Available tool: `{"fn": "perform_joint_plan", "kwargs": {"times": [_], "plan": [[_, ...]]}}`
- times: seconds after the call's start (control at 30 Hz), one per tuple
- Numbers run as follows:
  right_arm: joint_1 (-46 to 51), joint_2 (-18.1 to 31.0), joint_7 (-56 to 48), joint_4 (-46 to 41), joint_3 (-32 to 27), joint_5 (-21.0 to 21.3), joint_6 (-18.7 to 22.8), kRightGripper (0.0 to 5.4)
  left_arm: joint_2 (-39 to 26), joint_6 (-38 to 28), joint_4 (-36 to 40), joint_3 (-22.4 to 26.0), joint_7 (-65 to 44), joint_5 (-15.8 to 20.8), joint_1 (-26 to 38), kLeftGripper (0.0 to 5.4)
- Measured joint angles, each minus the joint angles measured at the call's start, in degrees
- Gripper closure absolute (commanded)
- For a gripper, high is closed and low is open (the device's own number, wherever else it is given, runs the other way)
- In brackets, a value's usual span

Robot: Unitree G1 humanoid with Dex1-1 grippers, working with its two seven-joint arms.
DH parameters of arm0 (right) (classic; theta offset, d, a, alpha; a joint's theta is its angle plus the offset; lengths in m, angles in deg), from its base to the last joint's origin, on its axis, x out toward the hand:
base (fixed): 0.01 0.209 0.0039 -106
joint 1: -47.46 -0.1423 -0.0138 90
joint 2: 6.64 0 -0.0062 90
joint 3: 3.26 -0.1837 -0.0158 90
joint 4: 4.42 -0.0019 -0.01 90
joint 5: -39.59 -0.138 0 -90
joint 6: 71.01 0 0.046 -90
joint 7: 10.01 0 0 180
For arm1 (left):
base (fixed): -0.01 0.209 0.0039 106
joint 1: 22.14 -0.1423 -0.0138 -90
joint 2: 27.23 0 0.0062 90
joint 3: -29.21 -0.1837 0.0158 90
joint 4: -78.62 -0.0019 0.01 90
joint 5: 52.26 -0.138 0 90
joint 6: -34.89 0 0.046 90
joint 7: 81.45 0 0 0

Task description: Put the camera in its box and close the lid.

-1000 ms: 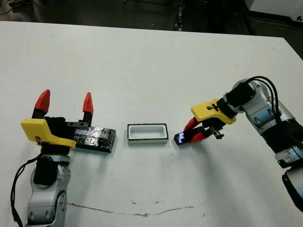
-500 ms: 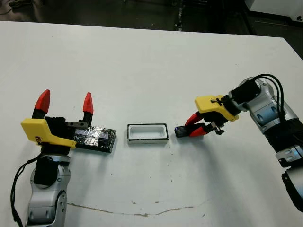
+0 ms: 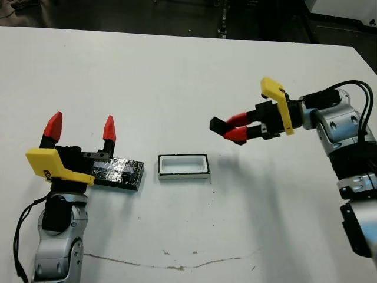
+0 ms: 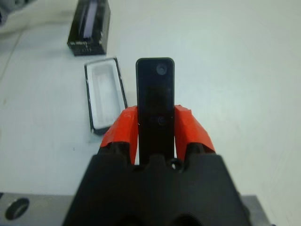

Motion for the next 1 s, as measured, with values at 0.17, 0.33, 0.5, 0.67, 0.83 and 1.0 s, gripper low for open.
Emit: {"fn": "perform_joint_plan", "kwargs": {"times": [0.17, 0.33, 0.5, 0.67, 0.83, 1.0], "plan": [[2.2, -2.6, 4.0, -4.1, -0.6, -2.2, 4.7, 3.74, 0.0, 0.0, -0.1, 0.0, -0.2, 0.3, 0.0, 0.00], [3.0, -5.4, 5.6, -5.8, -0.1, -3.5, 5.4, 3.74, 0.0, 0.0, -0.1, 0.0, -0.1, 0.1, 0.0, 0.00], [3.1, -7.9, 6.3, -5.9, 2.1, -3.5, 4.6, 3.74, 0.0, 0.0, 0.0, 0.0, -0.1, 0.4, 0.0, 0.00], [3.1, -9.8, 6.3, -4.8, 4.3, -3.2, 3.8, 3.74, 0.0, 0.0, 0.0, 0.0, -0.1, 0.5, -0.1, 0.00], [3.1, -10.1, 6.7, -5.1, 6.1, -2.3, 3.9, 3.74, 0.0, 0.0, 0.0, 0.0, -0.1, 0.5, -0.1, 0.00], [3.1, -10.2, 6.6, -5.4, 7.4, -1.8, 3.9, 3.74, 0.0, 0.0, 0.0, 0.0, -0.1, 0.5, -0.1, 0.00]]}}
